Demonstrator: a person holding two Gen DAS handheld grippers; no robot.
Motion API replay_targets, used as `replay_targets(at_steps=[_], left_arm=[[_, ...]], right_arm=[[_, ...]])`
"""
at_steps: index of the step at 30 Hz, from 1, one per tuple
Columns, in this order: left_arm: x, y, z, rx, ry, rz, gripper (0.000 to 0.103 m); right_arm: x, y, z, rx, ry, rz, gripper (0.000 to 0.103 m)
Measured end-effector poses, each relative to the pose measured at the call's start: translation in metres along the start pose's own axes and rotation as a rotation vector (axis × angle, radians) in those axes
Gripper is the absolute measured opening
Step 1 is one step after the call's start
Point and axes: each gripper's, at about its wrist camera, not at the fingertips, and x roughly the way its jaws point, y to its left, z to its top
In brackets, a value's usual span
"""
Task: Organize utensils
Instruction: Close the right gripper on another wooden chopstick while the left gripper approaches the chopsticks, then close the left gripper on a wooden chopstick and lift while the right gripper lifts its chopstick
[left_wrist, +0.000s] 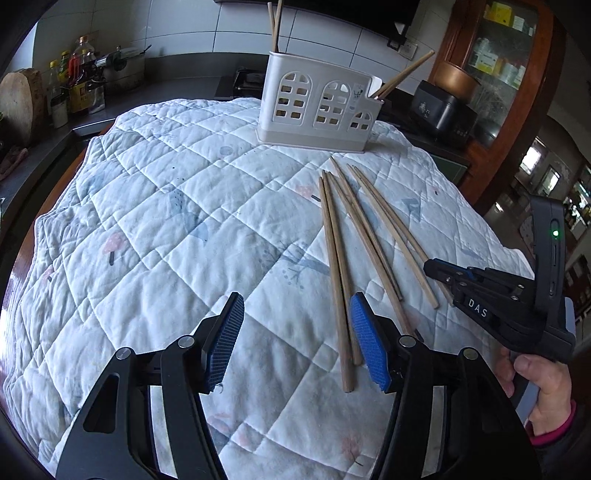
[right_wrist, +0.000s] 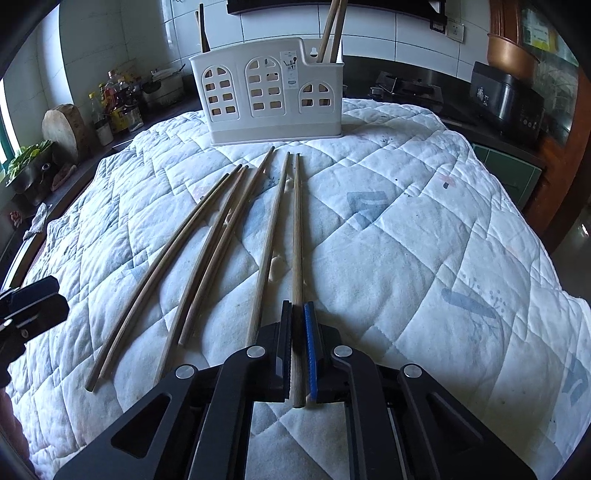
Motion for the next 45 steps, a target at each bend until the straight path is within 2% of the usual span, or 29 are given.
replay_targets(at_steps=[3,4,9,11,16,19,24,30,35,37,41,45], left_arm=[[0.009,-0.009,0.000,0.015,0.019,0.018,0.057],[0.013,-0.011,0.001,0.018,0.030,0.017,0.050],[0.028,-0.018,0.000,0.013,0.062,0.030,0.049],[0.033,-0.018,0.000,0.008,0.072,0.027,0.045],[0.035,-0.014,0.002,-0.024,0.070,0.007,0.041],[0.038,-0.015,0.001,-0.009,0.078,0.018,0.037],[0.039,-0.019,0.001,0.011,0.076,0.032,0.037],[0.038,-0.031,-0.003,0.073,0.054,0.109,0.037],[0.037,-0.031,-0.004,0.055,0.048,0.125,0.036],[0.039,-0.034,-0.006,0.047,0.065,0.104,0.034],[0.040,-0.040,-0.011,0.077,0.050,0.139,0.034],[0.041,-0.034,-0.008,0.061,0.042,0.153,0.024]], right_arm=[[-0.002,-0.001,-0.001,0.001,-0.004,0.005,0.007],[-0.003,-0.001,-0.001,0.001,-0.006,0.006,0.007],[-0.006,-0.005,-0.001,0.016,-0.014,0.018,0.007],[-0.007,-0.006,0.000,0.016,-0.014,0.020,0.007],[-0.006,-0.008,-0.002,0.023,-0.010,0.028,0.007],[-0.006,-0.008,-0.002,0.024,-0.010,0.030,0.007],[-0.005,-0.008,-0.002,0.022,-0.007,0.029,0.007],[-0.005,-0.008,-0.003,0.022,-0.005,0.029,0.007],[-0.005,-0.008,-0.004,0.022,-0.003,0.029,0.007],[-0.005,-0.009,-0.005,0.023,-0.002,0.030,0.007],[-0.005,-0.009,-0.005,0.026,-0.002,0.032,0.007],[-0.004,-0.009,-0.006,0.024,0.001,0.032,0.007]])
